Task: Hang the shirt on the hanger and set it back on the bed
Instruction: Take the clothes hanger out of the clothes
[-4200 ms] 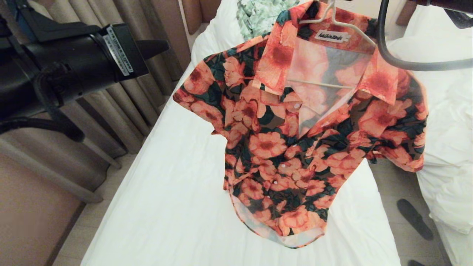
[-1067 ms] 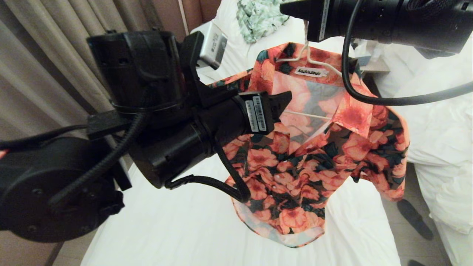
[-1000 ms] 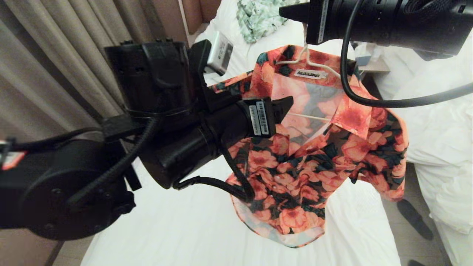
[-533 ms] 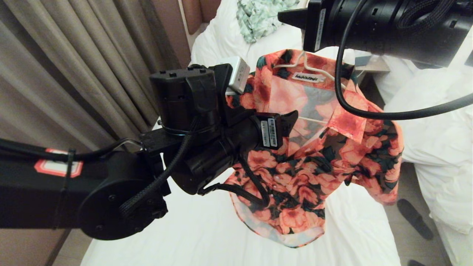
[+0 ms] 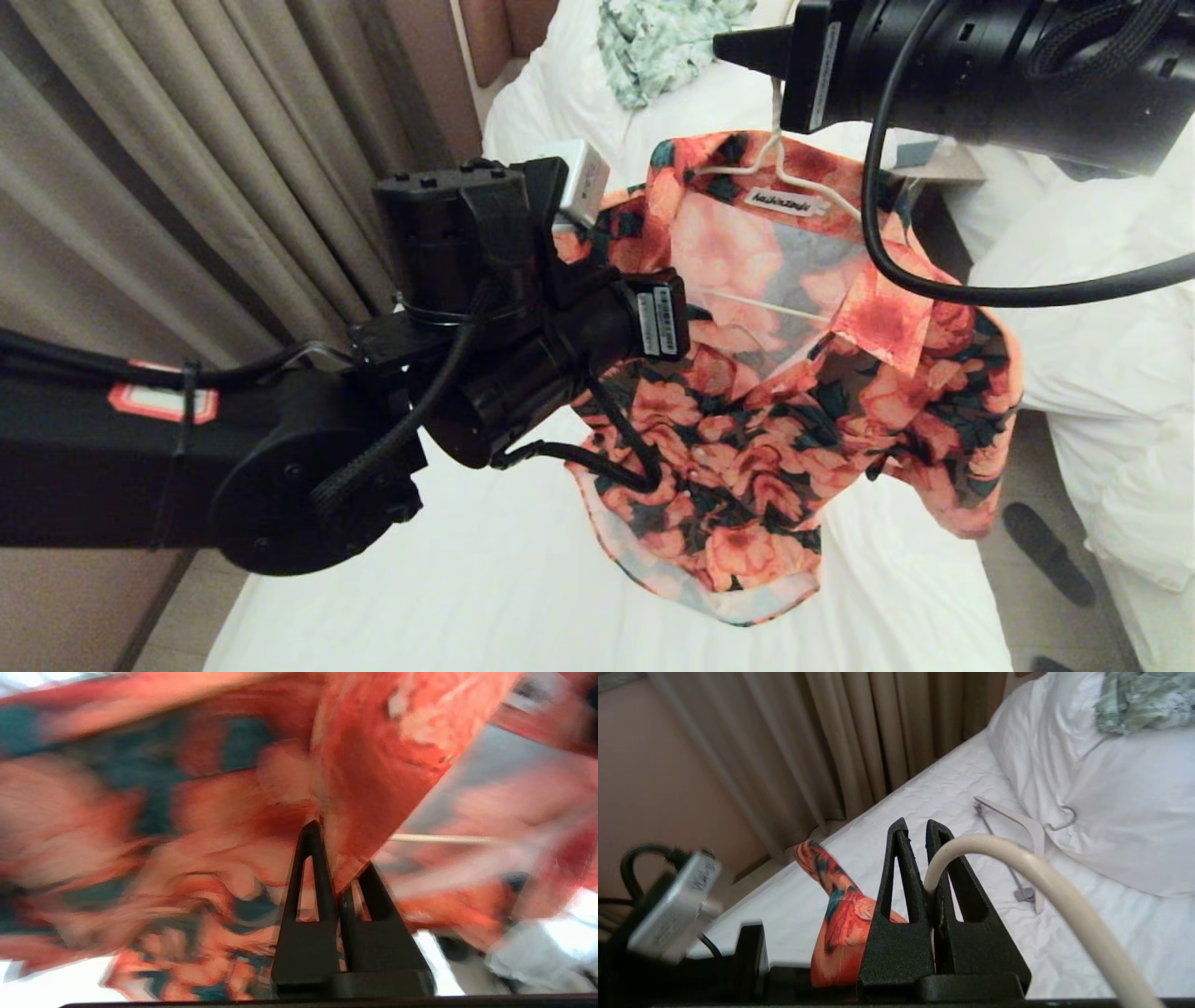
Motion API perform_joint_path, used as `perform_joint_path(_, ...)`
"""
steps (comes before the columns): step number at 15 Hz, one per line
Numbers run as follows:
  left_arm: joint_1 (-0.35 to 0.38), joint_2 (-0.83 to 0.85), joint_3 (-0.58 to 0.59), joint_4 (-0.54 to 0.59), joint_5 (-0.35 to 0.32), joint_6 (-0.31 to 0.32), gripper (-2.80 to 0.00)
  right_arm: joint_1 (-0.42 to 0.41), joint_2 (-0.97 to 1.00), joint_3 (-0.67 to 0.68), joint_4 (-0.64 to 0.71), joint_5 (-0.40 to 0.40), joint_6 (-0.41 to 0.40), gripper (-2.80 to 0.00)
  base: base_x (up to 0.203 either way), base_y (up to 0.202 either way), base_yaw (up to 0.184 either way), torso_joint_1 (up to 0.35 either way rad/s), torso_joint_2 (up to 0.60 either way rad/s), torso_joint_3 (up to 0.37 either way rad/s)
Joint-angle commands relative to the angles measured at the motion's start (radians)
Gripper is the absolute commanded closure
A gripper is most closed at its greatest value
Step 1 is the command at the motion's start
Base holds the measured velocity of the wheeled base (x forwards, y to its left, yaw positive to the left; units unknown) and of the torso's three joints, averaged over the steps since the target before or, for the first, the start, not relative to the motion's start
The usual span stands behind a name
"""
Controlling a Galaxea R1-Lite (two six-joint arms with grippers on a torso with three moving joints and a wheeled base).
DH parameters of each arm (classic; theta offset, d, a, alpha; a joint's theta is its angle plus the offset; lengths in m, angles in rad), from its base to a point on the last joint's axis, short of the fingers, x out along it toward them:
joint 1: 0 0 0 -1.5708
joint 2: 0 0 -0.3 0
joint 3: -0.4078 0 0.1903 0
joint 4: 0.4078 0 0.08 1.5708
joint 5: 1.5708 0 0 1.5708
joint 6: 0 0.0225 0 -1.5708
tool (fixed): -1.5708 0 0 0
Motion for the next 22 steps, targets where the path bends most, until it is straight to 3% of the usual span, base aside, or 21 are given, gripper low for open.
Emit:
perform_joint_path(1,0.092,-0.024,-0.008,-0.003,0.002,0.060,0.00,-0.014,-0.004,0.003,-0.001,0.000,-0.004,0.00,0.000,0.000,0.000,0.000,0.00,0.000)
perform_joint_path(4,0.198,-0.114,-0.006,0.004,0.001,0.145,0.00,-0.054,-0.001,0.003,-0.001,0.001,-0.008,0.00,0.000,0.000,0.000,0.000,0.00,0.000)
perform_joint_path(6,0.219,-0.151,-0.006,0.043,0.002,0.191,0.00,-0.062,-0.001,0.003,-0.001,0.001,-0.007,0.00,0.000,0.000,0.000,0.000,0.00,0.000)
perform_joint_path(10,0.291,-0.121,-0.040,0.090,0.000,0.196,0.00,-0.063,-0.003,0.014,-0.001,0.001,-0.007,0.00,0.000,0.000,0.000,0.000,0.00,0.000)
perform_joint_path(12,0.328,-0.088,-0.077,0.179,-0.002,0.193,0.00,-0.063,-0.001,0.014,-0.001,0.001,-0.008,0.00,0.000,0.000,0.000,0.000,0.00,0.000)
perform_joint_path(16,0.422,-0.002,-0.129,0.191,-0.004,0.193,0.00,-0.063,0.004,0.014,-0.001,0.000,-0.007,0.00,0.000,0.000,0.000,0.000,0.00,0.000)
perform_joint_path(21,0.409,0.029,-0.135,0.144,-0.004,0.188,0.00,-0.063,0.016,0.014,-0.001,0.000,-0.008,0.00,0.000,0.000,0.000,0.000,0.00,0.000)
perform_joint_path(22,0.409,0.027,-0.126,0.121,-0.003,0.191,-2.80,-0.063,0.017,0.014,-0.001,0.000,-0.008,0.00,0.000,0.000,0.000,0.000,0.00,0.000)
